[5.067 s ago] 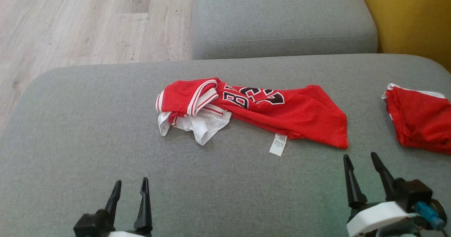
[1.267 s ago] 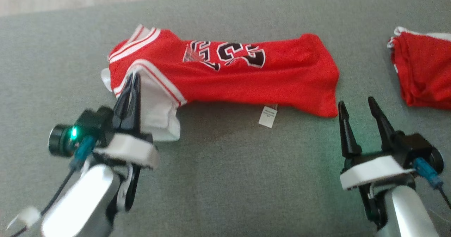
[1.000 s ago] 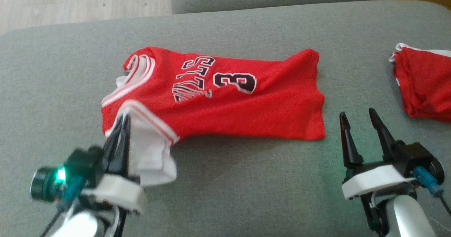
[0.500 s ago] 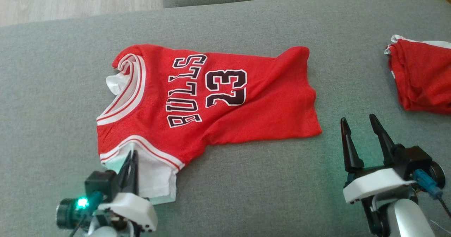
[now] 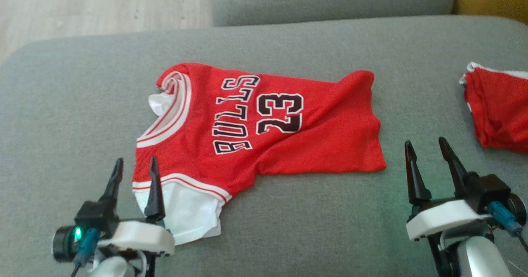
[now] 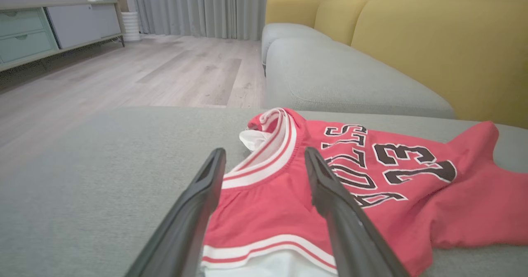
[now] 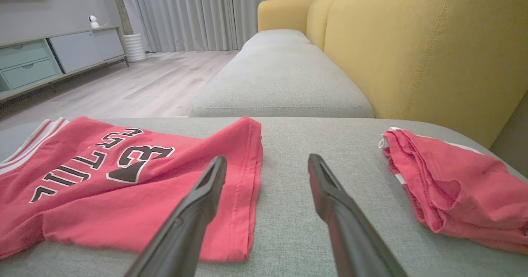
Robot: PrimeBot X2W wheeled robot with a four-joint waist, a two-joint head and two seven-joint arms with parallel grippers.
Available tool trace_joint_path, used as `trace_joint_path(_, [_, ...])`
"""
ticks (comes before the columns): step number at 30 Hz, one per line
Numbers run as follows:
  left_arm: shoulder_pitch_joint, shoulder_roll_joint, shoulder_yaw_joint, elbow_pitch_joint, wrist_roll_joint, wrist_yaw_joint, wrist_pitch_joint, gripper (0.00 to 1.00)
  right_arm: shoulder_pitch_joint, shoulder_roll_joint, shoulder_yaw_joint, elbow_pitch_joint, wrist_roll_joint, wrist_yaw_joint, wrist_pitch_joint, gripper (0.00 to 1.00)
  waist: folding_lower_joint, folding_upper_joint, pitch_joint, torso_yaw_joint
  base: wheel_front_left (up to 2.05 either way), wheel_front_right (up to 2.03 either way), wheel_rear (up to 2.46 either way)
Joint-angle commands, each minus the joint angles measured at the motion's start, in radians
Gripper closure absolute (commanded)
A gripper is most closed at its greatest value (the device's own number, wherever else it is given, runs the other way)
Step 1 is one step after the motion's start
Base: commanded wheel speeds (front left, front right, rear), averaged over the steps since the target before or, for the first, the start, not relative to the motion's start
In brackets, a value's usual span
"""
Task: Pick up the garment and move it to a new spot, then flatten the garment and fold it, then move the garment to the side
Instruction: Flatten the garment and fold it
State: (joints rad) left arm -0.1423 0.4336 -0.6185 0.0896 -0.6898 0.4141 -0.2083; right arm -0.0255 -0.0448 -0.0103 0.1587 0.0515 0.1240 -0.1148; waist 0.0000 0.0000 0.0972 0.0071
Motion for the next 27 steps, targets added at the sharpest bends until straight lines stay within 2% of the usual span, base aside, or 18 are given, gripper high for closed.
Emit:
trace_joint_path(1, [-0.014, 0.035, 0.053, -0.033, -0.003, 0.008, -0.015, 0.00, -0.006, -0.005, 0.018, -0.028, 0.003, 0.007, -0.011, 0.00, 0.0000, 0.0000, -0.025, 0.021, 0.00, 0.00, 0.00])
trace_joint_path(9, [0.090, 0.033, 0.077, -0.044, -0.018, 0.003, -0.041, 0.00, 0.046, -0.005, 0.008, -0.029, 0.012, 0.007, -0.015, 0.00, 0.0000, 0.0000, -0.101, 0.060, 0.00, 0.00, 0.00])
trace_joint_path(21, [0.181, -0.040, 0.083, 0.037, -0.014, -0.081, -0.053, 0.00, 0.117, -0.005, 0.014, -0.041, 0.030, 0.007, -0.013, 0.00, 0.0000, 0.0000, -0.151, 0.055, 0.00, 0.00, 0.00])
trace_joint_path(27, [0.188, -0.062, 0.101, 0.066, 0.007, -0.103, -0.053, 0.00, 0.120, -0.005, 0.028, -0.030, 0.037, 0.007, -0.016, 0.00, 0.0000, 0.0000, -0.160, 0.047, 0.00, 0.00, 0.00])
